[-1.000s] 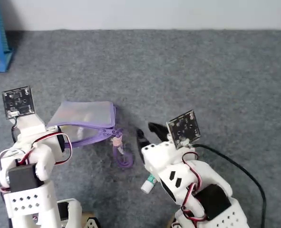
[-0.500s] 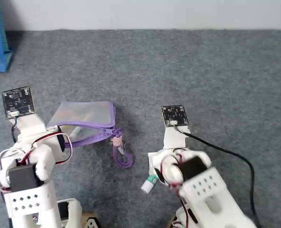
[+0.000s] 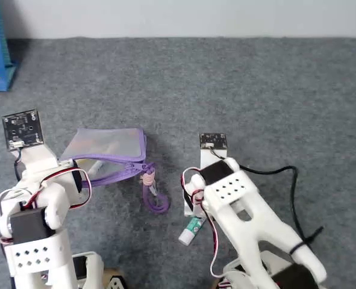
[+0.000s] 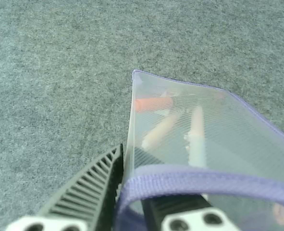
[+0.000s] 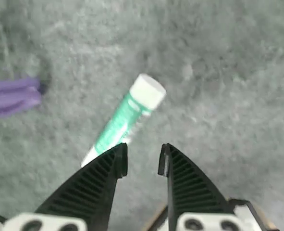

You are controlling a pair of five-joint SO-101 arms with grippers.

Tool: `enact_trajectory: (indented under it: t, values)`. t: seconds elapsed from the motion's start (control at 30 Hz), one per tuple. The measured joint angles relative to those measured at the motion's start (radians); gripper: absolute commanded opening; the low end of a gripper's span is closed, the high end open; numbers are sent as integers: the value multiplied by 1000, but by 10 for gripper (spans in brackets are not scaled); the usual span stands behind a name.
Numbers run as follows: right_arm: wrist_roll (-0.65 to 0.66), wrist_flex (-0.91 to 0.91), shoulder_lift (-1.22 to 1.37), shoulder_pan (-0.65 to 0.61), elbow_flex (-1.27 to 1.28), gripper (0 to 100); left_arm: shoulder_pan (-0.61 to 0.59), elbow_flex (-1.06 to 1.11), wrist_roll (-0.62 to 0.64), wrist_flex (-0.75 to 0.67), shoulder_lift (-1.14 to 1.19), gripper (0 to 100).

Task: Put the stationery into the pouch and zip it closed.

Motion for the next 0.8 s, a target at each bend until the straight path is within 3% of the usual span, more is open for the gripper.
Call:
enact_trajectory:
  t: [0.17,0.4,0.53,0.7,0.8]
  values:
    - [-25,-95,81,0,0,128,0,14,0,0,0,12]
    - [-41,-163,219,-2,-6,296,0,14,0,0,0,12]
    - [-41,-169,287,0,-11,234,0,14,0,0,0,12]
    - [-41,-190,311,0,-11,37,0,14,0,0,0,12]
    - [-41,-192,311,5,-11,63,0,14,0,0,0,12]
